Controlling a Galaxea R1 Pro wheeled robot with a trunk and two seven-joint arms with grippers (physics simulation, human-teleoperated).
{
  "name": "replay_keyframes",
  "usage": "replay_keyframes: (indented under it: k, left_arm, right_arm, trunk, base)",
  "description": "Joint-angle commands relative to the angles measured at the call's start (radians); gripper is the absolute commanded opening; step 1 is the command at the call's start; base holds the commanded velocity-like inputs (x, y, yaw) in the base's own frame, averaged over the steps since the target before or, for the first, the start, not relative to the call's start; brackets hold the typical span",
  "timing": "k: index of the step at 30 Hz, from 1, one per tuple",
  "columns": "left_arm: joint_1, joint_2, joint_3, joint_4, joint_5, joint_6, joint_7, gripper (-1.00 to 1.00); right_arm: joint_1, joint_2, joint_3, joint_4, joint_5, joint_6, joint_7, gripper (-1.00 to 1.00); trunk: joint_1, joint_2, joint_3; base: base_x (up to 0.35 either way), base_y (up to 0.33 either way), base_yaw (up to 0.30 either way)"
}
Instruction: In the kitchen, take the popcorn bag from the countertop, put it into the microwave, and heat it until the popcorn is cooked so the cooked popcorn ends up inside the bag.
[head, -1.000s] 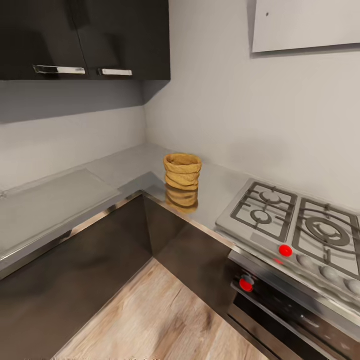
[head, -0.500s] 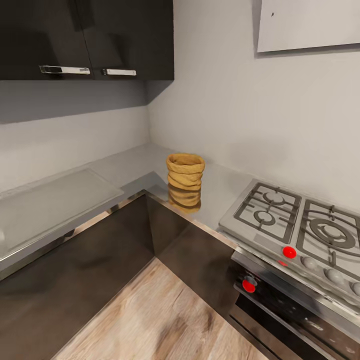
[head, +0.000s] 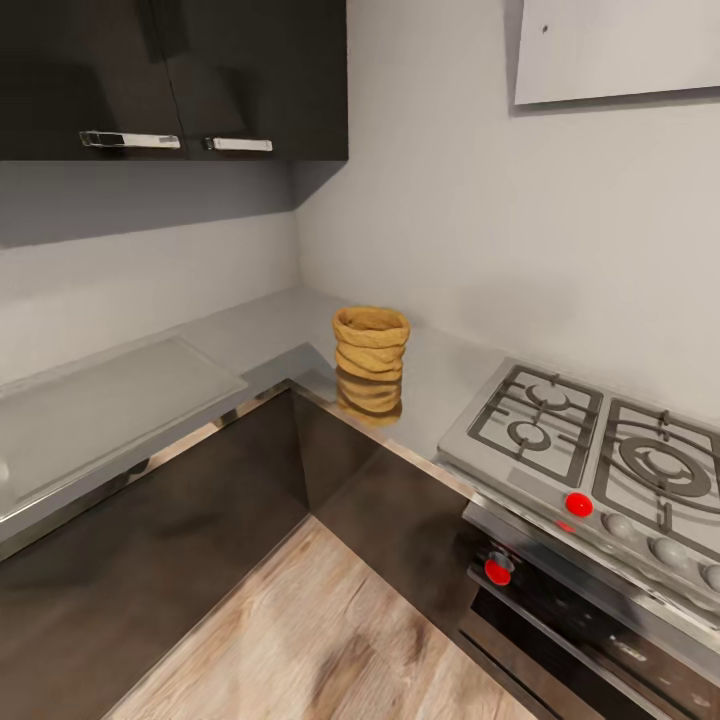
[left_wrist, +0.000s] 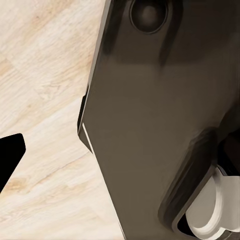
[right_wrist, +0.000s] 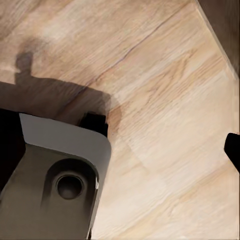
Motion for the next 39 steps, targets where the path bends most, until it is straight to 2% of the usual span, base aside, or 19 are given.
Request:
replay_keyframes:
  k: [1,3,4,8,9,10,12,14,17,19,20,22,28,30,31,33,34,36,39]
  left_arm:
    - [0.000,0.000,0.004,0.000,0.000,-0.002,0.001,1.00]
    - [0.000,0.000,0.005,0.000,0.000,-0.002,0.001,1.00]
    - [0.000,0.000,0.005,-0.001,0.000,-0.002,0.001,1.00]
    - [0.000,0.001,0.006,-0.001,0.000,-0.002,0.001,1.00]
    - [0.000,0.001,0.007,-0.001,0.000,-0.002,0.001,1.00]
    - [0.000,0.001,0.007,-0.001,0.001,-0.002,0.001,1.00]
    - [0.000,0.000,0.007,-0.001,0.001,-0.002,0.001,1.00]
    - [0.000,0.000,0.007,-0.001,0.001,-0.002,0.001,1.00]
    - [0.000,0.000,0.007,-0.001,0.001,-0.003,0.001,1.00]
    - [0.000,0.000,0.007,-0.001,0.001,-0.002,0.001,1.00]
    - [0.000,0.000,0.007,-0.001,0.001,-0.002,0.001,1.00]
    - [0.000,0.000,0.007,-0.001,0.001,-0.002,0.001,1.00]
    - [0.000,0.001,0.007,-0.001,0.001,-0.002,0.001,1.00]
    - [0.000,0.000,0.007,-0.001,0.001,-0.002,0.001,1.00]
    - [0.000,0.000,0.007,-0.001,0.001,-0.002,0.001,1.00]
    - [0.000,0.000,0.007,-0.001,0.001,-0.002,0.001,1.00]
    - [0.000,0.000,0.007,-0.001,0.001,-0.002,0.001,1.00]
    - [0.000,0.000,0.007,-0.001,0.001,-0.002,0.001,1.00]
    - [0.000,0.000,0.007,-0.001,0.001,-0.002,0.001,1.00]
  right_arm:
    - [0.000,0.019,-0.007,-0.081,0.024,0.062,0.013,1.00]
    - [0.000,0.052,0.017,-0.203,0.057,0.158,0.027,1.00]
    - [0.000,0.070,0.053,-0.283,0.070,0.219,0.044,1.00]
    - [0.000,0.110,0.160,-0.544,0.078,0.415,0.138,1.00]
    - [0.000,0.130,0.187,-0.619,0.079,0.476,0.173,1.00]
    - [0.000,0.145,0.208,-0.692,0.081,0.531,0.203,1.00]
    - [-0.001,0.159,0.236,-0.803,0.079,0.608,0.236,1.00]
    - [0.002,0.176,0.270,-0.871,0.077,0.686,0.261,1.00]
    - [-0.019,0.224,0.329,-0.933,0.075,0.797,0.290,1.00]
    - [-0.063,0.224,0.376,-0.974,0.075,0.845,0.295,1.00]
    - [-0.100,0.224,0.405,-0.986,0.073,0.879,0.296,1.00]
    - [-0.176,0.224,0.432,-0.994,0.071,0.881,0.298,1.00]
    - [-0.444,0.224,0.445,-0.984,0.059,0.881,0.331,1.00]
    - [-0.611,0.224,0.445,-0.974,0.004,0.881,0.375,1.00]
    - [-0.648,0.224,0.445,-0.962,-0.006,0.881,0.378,1.00]
    - [-0.763,0.224,0.443,-0.884,-0.018,0.881,0.382,1.00]
    - [-0.800,0.224,0.441,-0.847,-0.020,0.881,0.382,1.00]
    - [-0.904,0.224,0.435,-0.734,-0.020,0.881,0.382,1.00]
    - [-1.019,0.224,0.408,-0.639,-0.019,0.881,0.377,1.00]
  trunk:
    - [0.000,-0.001,-0.001]
    - [0.000,-0.001,-0.001]
    - [0.000,-0.001,-0.001]
    - [0.000,-0.001,-0.001]
    - [0.000,-0.001,-0.001]
    - [0.000,-0.001,-0.001]
    - [0.000,-0.001,-0.001]
    - [0.000,-0.001,-0.001]
    - [0.000,-0.001,-0.001]
    - [0.000,-0.001,-0.001]
    - [0.000,-0.001,-0.001]
    - [0.000,-0.001,-0.001]
    - [0.000,-0.001,-0.001]
    - [0.000,-0.001,-0.001]
    - [0.000,-0.001,-0.001]
    - [0.000,-0.001,-0.001]
    - [0.000,-0.001,-0.001]
    - [0.000,-0.001,-0.001]
    - [0.000,-0.001,-0.001]
  base:
    - [0.000,0.000,0.000]
    - [0.000,0.000,0.000]
    - [0.000,0.000,0.000]
    - [0.000,0.000,0.000]
    - [0.000,0.000,0.000]
    - [0.000,0.000,0.000]
    - [0.000,0.000,0.000]
    - [0.000,0.000,0.000]
    - [0.000,0.000,0.000]
    - [0.000,0.000,0.000]
    - [0.000,0.000,0.000]
    - [0.000,0.000,0.000]
    - [0.000,0.000,0.000]
    - [0.000,0.000,0.000]
    - [0.000,0.000,0.000]
    - [0.000,0.000,0.000]
    - [0.000,0.000,0.000]
    - [0.000,0.000,0.000]
    - [0.000,0.000,0.000]
